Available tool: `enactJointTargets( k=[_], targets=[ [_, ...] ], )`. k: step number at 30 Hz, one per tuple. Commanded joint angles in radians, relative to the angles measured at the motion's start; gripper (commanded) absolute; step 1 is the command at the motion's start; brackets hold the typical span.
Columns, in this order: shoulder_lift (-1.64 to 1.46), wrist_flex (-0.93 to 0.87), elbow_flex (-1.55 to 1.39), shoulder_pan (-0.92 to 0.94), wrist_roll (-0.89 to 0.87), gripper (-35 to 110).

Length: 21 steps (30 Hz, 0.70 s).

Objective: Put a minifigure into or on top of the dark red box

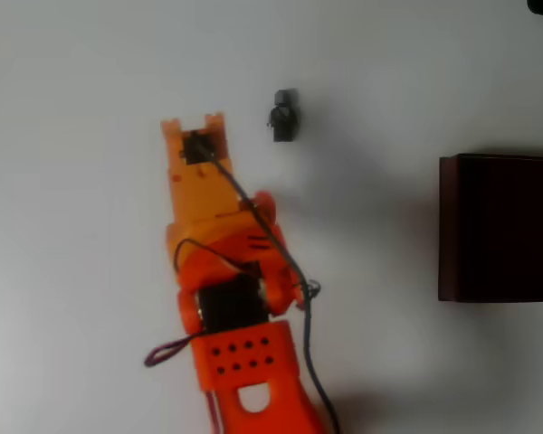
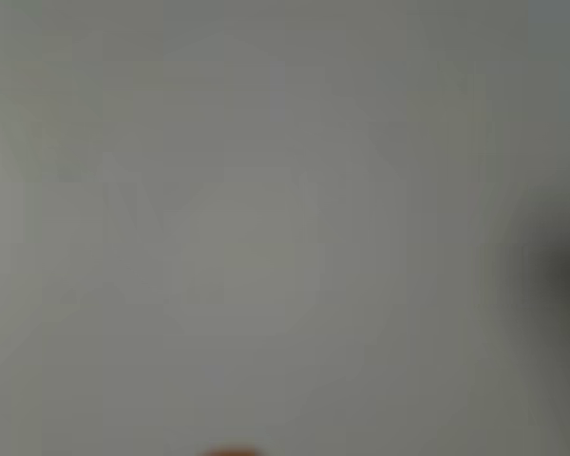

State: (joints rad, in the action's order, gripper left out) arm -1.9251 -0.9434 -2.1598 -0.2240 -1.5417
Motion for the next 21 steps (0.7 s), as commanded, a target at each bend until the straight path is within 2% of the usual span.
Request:
enactJointTargets(
  k=[1,12,21],
  targets=[
    [0.06,0.041,0.081,0.04,0.048,25],
    [0.279,0.107,0.176,0.124,0.133,25],
    [0.446,0.049,0.359,0.126,0.114,24]
  ],
)
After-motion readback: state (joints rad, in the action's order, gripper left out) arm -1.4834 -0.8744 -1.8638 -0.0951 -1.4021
